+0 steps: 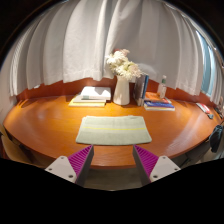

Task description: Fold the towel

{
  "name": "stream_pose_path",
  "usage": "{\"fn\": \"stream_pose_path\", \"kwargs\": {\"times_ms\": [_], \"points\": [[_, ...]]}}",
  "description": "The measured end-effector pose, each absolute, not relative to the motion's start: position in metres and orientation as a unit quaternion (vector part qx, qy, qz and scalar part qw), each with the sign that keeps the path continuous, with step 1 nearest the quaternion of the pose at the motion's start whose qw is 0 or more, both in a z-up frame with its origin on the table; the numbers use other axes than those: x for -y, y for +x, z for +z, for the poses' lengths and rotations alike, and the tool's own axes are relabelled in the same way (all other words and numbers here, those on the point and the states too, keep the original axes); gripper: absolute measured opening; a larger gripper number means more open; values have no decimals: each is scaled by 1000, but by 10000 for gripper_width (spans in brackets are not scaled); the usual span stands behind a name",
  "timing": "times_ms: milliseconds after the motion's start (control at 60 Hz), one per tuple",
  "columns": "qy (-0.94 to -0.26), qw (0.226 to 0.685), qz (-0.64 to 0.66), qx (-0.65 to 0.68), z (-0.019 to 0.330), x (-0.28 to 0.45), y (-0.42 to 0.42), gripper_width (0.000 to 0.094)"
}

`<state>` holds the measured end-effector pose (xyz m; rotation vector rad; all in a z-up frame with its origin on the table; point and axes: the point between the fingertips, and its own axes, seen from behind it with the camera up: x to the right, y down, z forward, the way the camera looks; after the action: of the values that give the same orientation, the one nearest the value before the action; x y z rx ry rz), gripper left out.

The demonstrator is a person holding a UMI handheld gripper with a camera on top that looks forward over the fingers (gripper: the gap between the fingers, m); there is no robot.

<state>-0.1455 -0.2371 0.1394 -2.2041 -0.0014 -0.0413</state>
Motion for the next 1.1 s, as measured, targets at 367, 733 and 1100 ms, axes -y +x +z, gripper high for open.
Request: {"fn": "stream_pose_path", "kwargs": {"times_ms": [367, 733, 1100], "points": [[-919, 388, 18, 72, 8, 119, -288, 723], [-914, 396, -44, 71, -12, 75, -271, 52], [-890, 447, -86, 34, 98, 51, -187, 36]]}}
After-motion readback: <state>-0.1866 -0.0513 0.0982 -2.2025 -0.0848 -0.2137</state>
